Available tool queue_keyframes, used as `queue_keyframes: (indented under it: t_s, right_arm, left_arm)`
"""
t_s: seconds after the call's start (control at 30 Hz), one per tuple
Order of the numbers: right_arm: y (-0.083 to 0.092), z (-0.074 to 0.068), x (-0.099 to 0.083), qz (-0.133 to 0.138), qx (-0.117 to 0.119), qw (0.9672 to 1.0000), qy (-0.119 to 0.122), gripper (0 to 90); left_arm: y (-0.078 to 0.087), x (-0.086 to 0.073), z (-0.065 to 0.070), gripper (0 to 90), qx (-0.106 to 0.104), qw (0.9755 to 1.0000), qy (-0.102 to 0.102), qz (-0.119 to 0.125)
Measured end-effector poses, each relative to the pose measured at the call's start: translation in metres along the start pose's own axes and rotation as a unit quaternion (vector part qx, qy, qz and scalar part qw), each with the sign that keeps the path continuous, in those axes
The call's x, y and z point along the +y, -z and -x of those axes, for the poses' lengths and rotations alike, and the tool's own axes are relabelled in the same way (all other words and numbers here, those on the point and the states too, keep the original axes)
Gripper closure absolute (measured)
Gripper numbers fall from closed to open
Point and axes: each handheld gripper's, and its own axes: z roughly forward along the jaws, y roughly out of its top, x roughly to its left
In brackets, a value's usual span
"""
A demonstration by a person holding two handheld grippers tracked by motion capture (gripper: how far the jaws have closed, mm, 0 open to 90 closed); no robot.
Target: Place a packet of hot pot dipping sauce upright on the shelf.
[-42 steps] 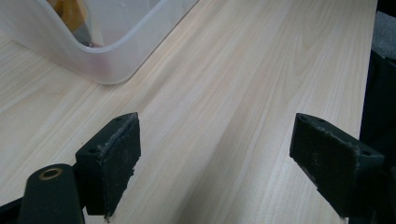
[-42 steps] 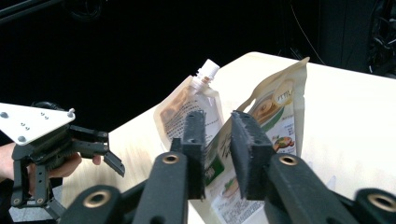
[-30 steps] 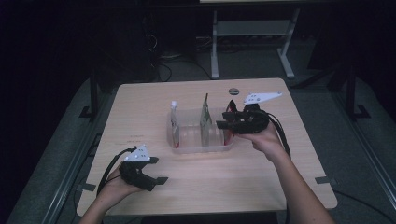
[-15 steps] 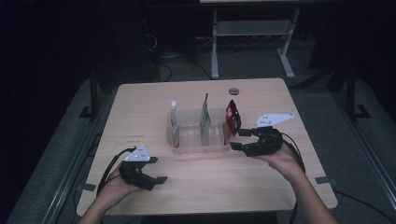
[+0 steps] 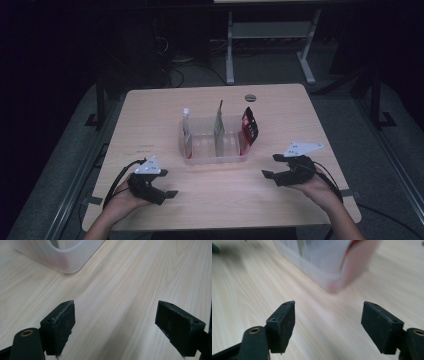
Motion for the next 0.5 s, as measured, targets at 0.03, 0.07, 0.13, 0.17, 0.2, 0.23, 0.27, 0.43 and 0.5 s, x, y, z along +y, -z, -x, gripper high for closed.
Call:
queue_keyframes:
  t_s: [0.03,0.07,0.13,0.17,0.2,0.23,0.27,0.43,0.5]
  right_arm:
    - [-0.001,0.001,-0.004,-0.008,-0.001,1.0,-0.002,24.1]
    - [-0.001,0.001,-0.008,-0.018,-0.003,0.9998,-0.006,23.7]
    - [-0.002,0.001,-0.015,-0.028,-0.011,0.9995,-0.004,23.5]
    - [-0.003,0.001,-0.016,-0.034,-0.012,0.9994,-0.004,23.1]
    - [-0.004,0.001,-0.017,-0.036,-0.012,0.9993,-0.006,22.8]
    - [-0.004,0.001,-0.018,-0.037,-0.013,0.9992,-0.004,22.2]
    - [-0.004,0.001,-0.017,-0.037,-0.015,0.9992,-0.004,21.7]
    - [-0.005,0.001,-0.018,-0.032,-0.017,0.9993,-0.005,19.6]
    - [-0.005,0.001,-0.018,-0.031,-0.018,0.9993,-0.004,18.9]
  left_arm:
    - [0.0,-0.001,0.0,15.9,0.001,1.0,-0.003,-0.004]
    - [-0.001,-0.001,0.0,15.9,0.001,1.0,-0.005,-0.004]
    - [-0.002,-0.002,0.0,15.8,0.005,0.9999,-0.006,-0.007]
    - [-0.003,-0.002,0.0,15.1,0.005,0.9999,-0.009,-0.01]
    - [-0.004,-0.002,0.0,15.0,0.005,0.9998,-0.012,-0.013]
    - [-0.004,-0.002,0.0,15.0,0.005,0.9998,-0.014,-0.014]
    - [-0.004,-0.003,0.001,15.0,0.004,0.9998,-0.012,-0.013]
    - [-0.005,-0.003,0.0,14.9,0.005,0.9998,-0.014,-0.014]
    - [-0.005,-0.004,-0.001,14.9,0.007,0.9996,-0.02,-0.019]
